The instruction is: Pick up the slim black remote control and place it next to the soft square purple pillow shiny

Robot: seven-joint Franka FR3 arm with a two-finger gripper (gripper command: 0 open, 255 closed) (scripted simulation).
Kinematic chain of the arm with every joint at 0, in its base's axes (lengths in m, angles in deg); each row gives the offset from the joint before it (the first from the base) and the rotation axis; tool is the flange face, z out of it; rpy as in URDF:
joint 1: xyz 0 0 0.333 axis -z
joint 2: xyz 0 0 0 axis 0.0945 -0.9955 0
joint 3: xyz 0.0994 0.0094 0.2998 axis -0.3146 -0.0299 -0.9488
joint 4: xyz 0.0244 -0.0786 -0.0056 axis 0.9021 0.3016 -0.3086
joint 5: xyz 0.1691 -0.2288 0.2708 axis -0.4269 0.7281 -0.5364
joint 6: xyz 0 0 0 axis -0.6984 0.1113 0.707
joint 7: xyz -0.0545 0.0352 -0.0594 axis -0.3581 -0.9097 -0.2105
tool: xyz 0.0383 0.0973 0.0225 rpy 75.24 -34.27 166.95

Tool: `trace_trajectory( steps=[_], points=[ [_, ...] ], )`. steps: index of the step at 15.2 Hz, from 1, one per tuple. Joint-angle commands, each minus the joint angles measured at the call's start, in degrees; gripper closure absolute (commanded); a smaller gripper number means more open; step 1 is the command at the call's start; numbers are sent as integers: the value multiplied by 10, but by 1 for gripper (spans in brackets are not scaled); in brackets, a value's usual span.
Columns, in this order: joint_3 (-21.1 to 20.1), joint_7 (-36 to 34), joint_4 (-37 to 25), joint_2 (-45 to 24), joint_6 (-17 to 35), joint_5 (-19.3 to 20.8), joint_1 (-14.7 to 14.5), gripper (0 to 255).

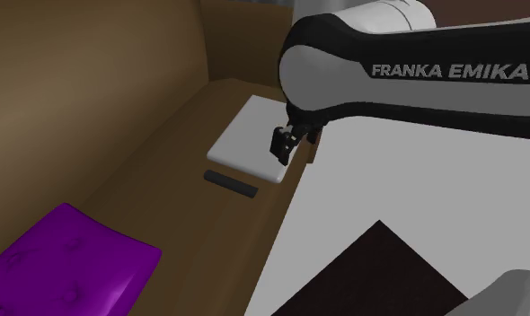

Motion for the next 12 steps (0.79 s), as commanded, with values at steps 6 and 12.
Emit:
trace_trajectory(
  steps=[6,12],
  points=[
    [5,54,-29,-136,101,-18,-19,0],
    [0,100,-83,-263,167,-39,-32,0]
  ],
)
